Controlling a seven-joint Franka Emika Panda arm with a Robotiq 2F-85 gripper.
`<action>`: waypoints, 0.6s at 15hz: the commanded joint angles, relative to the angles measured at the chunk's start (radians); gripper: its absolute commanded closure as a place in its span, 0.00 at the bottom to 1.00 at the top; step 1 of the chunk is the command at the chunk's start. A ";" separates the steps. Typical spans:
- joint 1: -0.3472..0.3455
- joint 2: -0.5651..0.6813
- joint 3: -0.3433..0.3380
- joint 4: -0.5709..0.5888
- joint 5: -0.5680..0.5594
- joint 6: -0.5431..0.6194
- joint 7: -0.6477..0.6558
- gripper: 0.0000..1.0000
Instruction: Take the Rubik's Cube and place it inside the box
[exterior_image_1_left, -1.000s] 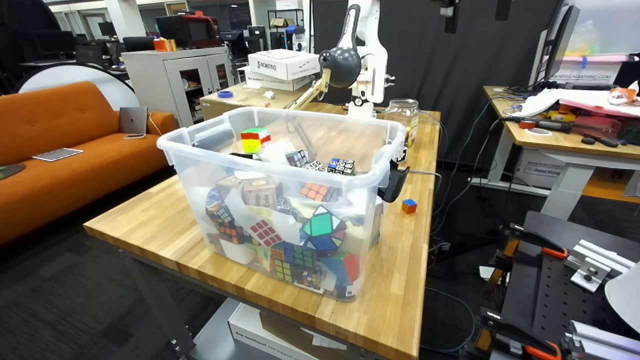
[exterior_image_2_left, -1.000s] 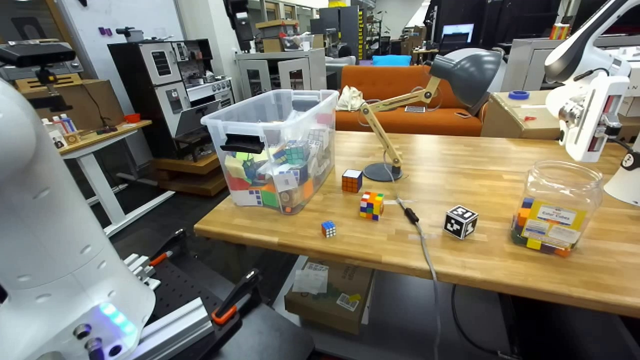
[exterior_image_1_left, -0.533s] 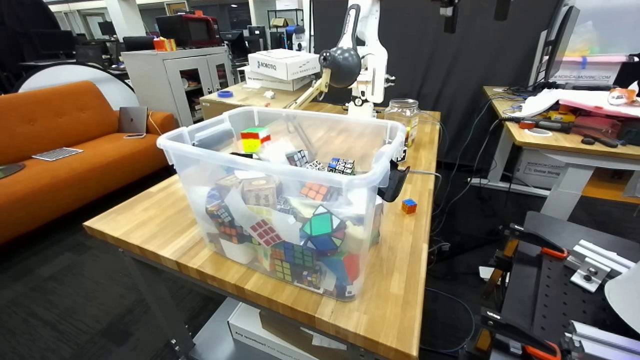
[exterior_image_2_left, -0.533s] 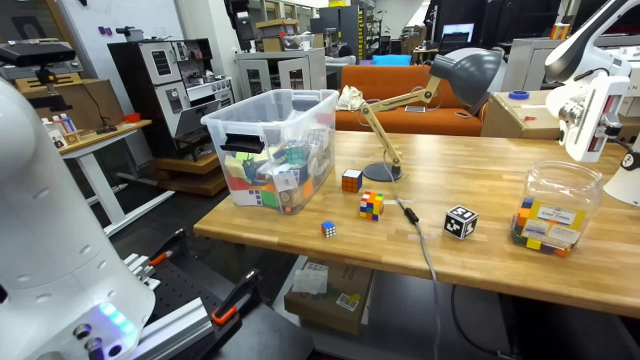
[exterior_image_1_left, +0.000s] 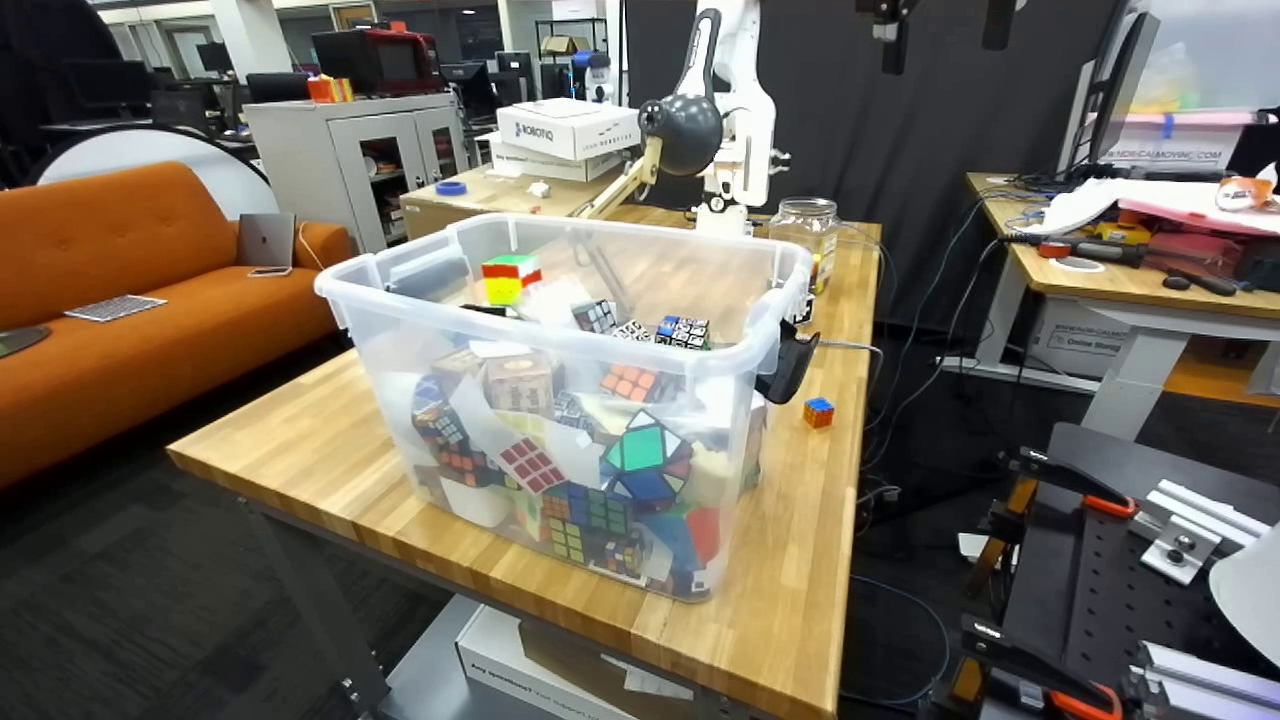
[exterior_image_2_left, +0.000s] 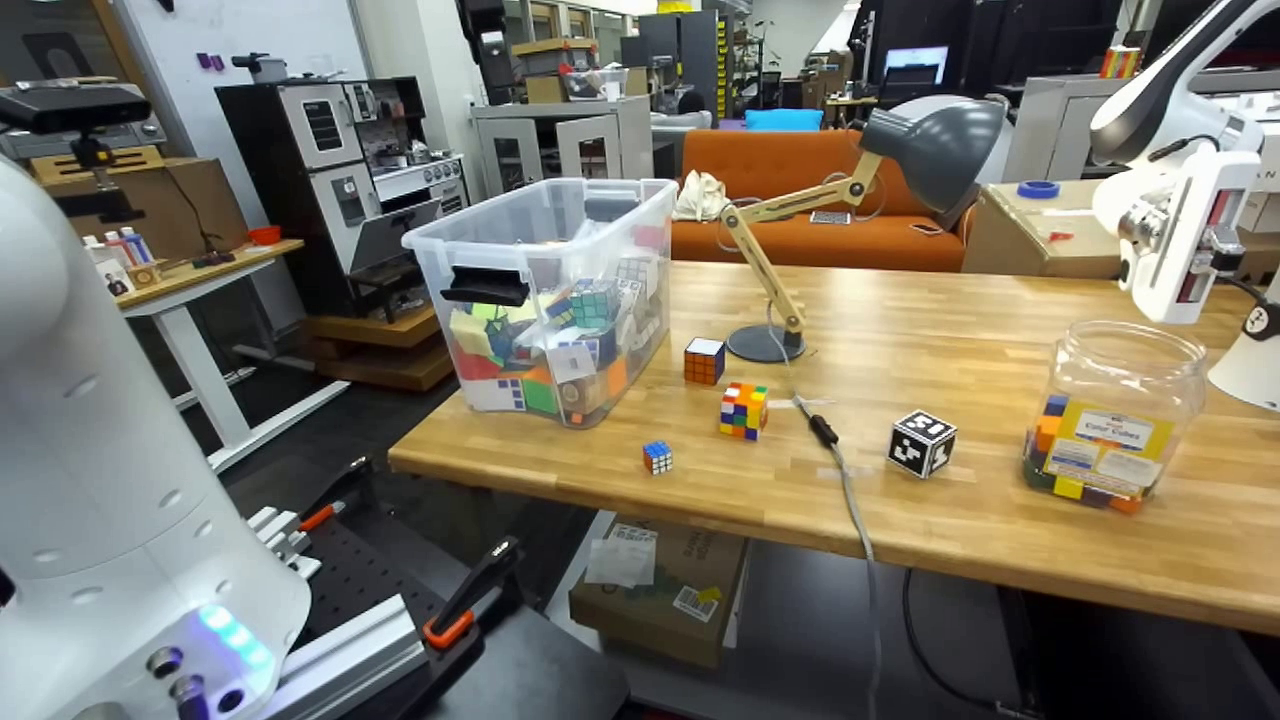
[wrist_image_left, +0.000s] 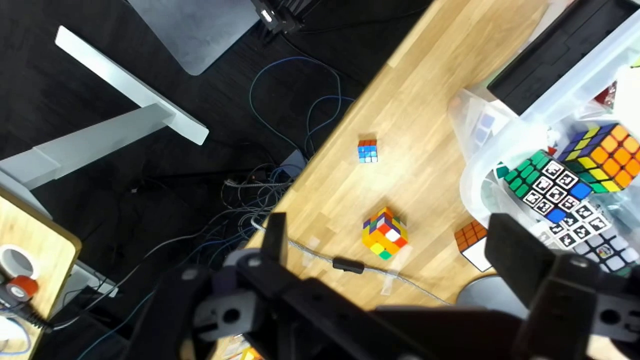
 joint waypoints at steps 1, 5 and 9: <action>-0.035 0.092 -0.028 0.061 0.004 0.068 0.016 0.00; -0.052 0.215 -0.091 0.129 0.036 0.209 -0.003 0.00; -0.049 0.248 -0.105 0.123 0.019 0.233 0.003 0.00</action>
